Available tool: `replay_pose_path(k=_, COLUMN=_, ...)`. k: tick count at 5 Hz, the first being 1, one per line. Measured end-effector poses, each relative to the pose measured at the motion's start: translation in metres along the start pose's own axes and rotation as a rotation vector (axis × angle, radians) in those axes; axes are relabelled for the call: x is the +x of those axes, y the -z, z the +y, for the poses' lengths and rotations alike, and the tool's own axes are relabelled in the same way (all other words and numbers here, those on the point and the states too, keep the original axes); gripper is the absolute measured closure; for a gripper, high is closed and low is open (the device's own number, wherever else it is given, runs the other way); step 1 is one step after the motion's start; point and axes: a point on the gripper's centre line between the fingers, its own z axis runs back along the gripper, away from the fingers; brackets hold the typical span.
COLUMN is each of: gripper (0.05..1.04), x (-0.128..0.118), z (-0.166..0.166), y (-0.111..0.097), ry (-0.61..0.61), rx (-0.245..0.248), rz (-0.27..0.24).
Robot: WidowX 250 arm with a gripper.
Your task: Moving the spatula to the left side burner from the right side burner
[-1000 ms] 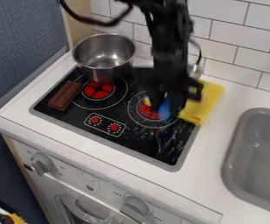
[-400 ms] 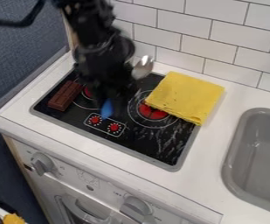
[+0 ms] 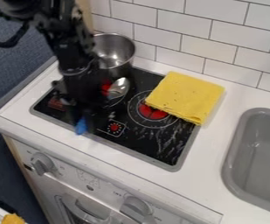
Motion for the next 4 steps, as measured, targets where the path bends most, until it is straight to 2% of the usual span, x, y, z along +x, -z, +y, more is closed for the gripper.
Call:
replay_pose_path(k=1, gripper=0.640, x=-0.0014, z=0.0072, y=0.0143, ry=-0.042, rx=0.031, rz=0.023)
replay_pose_path(k=3, gripper=0.640, x=-0.0014, z=0.0108, y=0.0207, ry=-0.070, rx=0.050, rz=0.032)
replay_pose_path(k=4, gripper=0.567, x=-0.0013, z=0.0113, y=0.0207, ry=-0.067, rx=0.054, rz=0.032)
